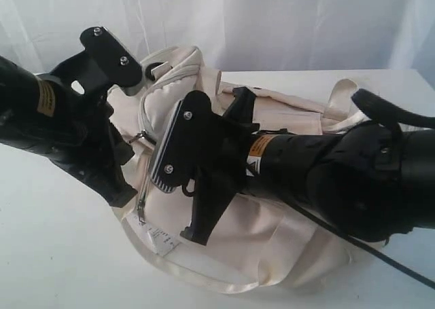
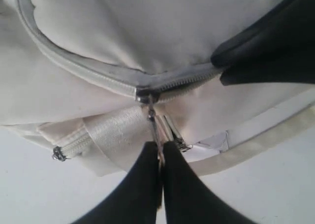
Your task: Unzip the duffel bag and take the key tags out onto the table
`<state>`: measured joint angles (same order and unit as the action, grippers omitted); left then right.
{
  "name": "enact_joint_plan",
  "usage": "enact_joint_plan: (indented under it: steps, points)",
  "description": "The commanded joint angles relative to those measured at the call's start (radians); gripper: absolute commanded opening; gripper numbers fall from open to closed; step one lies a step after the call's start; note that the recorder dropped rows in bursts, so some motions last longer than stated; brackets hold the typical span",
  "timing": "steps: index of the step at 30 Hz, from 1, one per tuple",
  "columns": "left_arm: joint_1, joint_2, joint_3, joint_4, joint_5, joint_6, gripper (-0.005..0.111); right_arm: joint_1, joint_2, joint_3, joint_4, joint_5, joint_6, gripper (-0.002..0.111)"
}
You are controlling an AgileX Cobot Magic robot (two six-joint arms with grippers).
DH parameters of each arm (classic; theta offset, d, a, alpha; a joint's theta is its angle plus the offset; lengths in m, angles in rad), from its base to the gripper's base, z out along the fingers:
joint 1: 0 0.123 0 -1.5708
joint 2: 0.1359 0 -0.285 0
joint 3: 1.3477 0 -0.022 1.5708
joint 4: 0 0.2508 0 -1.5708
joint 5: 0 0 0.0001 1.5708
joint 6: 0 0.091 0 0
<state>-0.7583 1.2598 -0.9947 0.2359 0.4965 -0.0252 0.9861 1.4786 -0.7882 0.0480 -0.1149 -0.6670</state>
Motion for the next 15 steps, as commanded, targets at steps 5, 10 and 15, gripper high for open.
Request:
enact_joint_plan:
  steps: [5, 10, 15]
  points:
    - [0.037, -0.016, 0.003, 0.029, -0.042, -0.030, 0.000, 0.002, 0.000, -0.001, 0.004, 0.198, -0.003, 0.000]
    - [0.113, -0.014, -0.011, 0.025, -0.069, -0.030, 0.000, 0.002, 0.000, -0.001, 0.004, 0.287, -0.003, 0.000]
    - [0.159, -0.014, -0.053, 0.023, -0.082, -0.023, 0.000, 0.002, -0.004, -0.001, 0.004, 0.343, -0.002, 0.000]
